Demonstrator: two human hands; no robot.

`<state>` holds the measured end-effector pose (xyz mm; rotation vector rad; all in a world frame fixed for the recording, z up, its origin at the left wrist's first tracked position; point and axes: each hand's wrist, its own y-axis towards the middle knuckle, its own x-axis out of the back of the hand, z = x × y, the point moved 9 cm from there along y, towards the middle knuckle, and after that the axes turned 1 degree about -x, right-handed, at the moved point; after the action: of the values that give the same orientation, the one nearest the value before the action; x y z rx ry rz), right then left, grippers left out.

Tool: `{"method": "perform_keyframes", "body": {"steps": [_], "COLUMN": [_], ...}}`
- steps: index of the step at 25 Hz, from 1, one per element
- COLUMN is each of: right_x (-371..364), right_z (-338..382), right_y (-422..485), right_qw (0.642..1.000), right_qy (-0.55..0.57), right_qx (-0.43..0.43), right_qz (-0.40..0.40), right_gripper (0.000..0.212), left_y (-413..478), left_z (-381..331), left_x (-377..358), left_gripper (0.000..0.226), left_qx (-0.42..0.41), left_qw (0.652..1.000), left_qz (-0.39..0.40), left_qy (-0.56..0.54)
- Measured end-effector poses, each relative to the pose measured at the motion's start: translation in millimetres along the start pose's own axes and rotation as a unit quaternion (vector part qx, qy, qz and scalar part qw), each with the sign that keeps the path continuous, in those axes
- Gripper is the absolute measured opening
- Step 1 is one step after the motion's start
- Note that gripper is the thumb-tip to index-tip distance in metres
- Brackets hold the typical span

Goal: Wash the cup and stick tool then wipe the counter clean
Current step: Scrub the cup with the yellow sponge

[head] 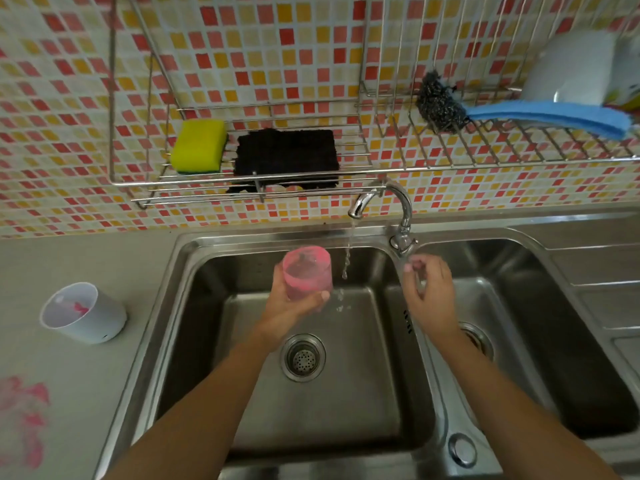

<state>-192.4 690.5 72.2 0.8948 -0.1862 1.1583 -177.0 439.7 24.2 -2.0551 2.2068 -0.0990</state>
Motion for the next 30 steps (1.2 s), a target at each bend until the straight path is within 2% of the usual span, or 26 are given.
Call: {"method": "perform_keyframes", "body": {"steps": [4,6,9,10,13,15,18,20,24,27,30], "right_x": [26,31,9,-12,-88,-130,-172,-192,-195,-160,-95], "right_z": [119,178,257,286,304,298,302,307,309,317,335], "right_y": [0,20,71,86,122,136,145,145,146,141,117], "right_qw": [0.983,0.972,0.98,0.982,0.972,0.956,0.935,0.917,0.917,0.936,0.968], "right_qy": [0.043,0.058,0.043,0.031,-0.043,-0.095,-0.16,-0.213,-0.243,-0.214,-0.184], "right_qx": [0.178,0.226,0.196,0.182,0.116,0.067,-0.007,-0.021,-0.036,-0.042,0.048], "right_qz": [-0.014,-0.017,0.005,0.036,0.201,0.269,0.317,0.337,0.315,0.277,0.165], "right_gripper": [0.015,0.014,0.016,0.018,0.03,0.046,0.085,0.097,0.087,0.072,0.065], "left_y": [-28,-37,-50,-57,-64,-70,-79,-82,-84,-83,-80], "left_z": [-10,-19,-33,-39,-33,-34,-44,-48,-52,-56,-59], "left_x": [46,69,116,139,157,156,173,188,198,196,189], "left_gripper": [0.096,0.096,0.085,0.085,0.089,0.084,0.08,0.078,0.081,0.077,0.082], "left_qx": [-0.007,-0.009,-0.021,-0.029,-0.022,-0.022,-0.043,-0.046,-0.051,-0.056,-0.072], "left_qw": [0.999,0.998,0.996,0.994,0.991,0.99,0.989,0.988,0.986,0.986,0.984], "left_qz": [-0.008,-0.01,-0.033,-0.045,-0.05,-0.049,-0.06,-0.064,-0.062,-0.071,-0.073], "left_qy": [0.037,0.063,0.085,0.094,0.121,0.128,0.129,0.131,0.145,0.141,0.143]}}
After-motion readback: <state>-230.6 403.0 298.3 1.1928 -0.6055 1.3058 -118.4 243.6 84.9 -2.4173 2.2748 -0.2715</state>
